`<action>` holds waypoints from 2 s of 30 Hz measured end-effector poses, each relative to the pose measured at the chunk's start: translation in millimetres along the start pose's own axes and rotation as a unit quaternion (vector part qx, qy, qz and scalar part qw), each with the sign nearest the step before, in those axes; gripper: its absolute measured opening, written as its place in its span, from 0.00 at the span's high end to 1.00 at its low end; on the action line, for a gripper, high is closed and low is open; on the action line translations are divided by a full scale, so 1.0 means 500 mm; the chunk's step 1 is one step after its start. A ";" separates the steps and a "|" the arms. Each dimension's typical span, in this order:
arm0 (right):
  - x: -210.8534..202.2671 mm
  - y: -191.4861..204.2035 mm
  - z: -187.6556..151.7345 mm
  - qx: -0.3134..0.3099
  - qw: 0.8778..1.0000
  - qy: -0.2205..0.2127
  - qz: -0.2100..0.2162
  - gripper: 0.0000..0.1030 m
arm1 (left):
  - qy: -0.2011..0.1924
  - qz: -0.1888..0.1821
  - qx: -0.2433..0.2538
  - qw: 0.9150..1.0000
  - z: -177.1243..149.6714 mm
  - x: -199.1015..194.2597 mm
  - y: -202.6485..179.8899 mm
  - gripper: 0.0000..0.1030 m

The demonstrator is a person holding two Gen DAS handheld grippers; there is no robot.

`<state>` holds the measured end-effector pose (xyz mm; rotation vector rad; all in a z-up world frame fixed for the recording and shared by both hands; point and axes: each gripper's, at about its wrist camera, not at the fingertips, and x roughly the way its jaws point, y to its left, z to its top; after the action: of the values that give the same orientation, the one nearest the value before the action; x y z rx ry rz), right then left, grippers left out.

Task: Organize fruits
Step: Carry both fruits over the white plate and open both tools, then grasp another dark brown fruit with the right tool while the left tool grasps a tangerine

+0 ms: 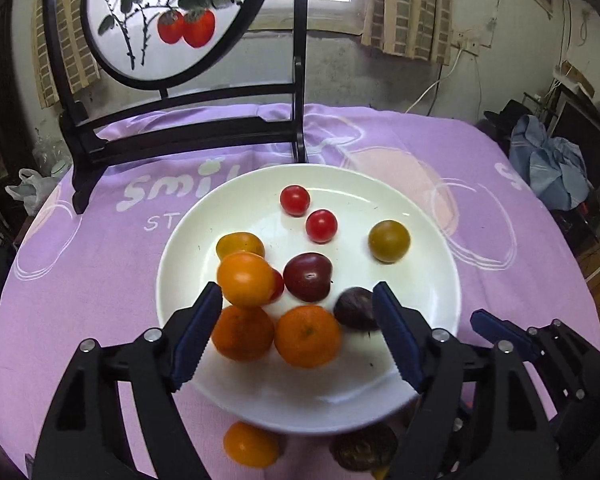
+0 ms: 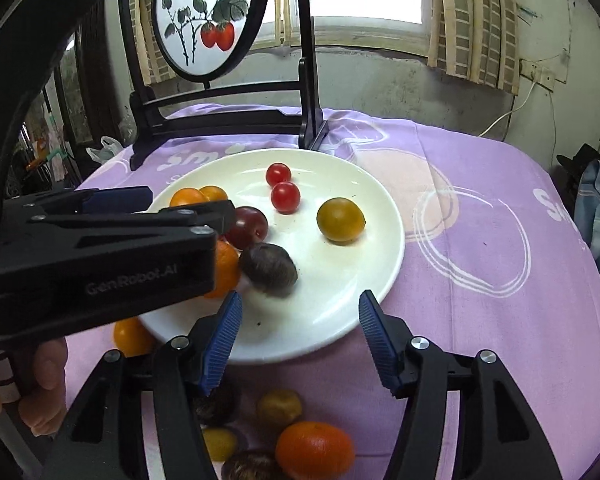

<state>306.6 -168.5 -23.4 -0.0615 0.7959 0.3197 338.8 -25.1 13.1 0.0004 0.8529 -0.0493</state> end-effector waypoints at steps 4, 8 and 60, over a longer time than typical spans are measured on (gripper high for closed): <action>-0.042 -0.009 -0.021 0.020 1.000 -0.011 0.011 0.40 | -0.013 -0.003 -0.009 1.000 -0.029 -0.058 0.004 0.18; -0.087 -0.020 -0.051 0.038 0.999 -0.022 0.011 0.40 | -0.015 -0.014 -0.015 1.000 -0.077 -0.110 0.011 0.14; -0.142 0.035 -0.233 0.048 0.996 0.069 0.018 0.59 | 0.055 -0.012 -0.043 0.997 -0.295 -0.080 0.095 0.10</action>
<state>174.2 -190.5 -53.7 0.0213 0.9499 0.3143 203.8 27.1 -54.9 -0.0882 0.9652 -0.0365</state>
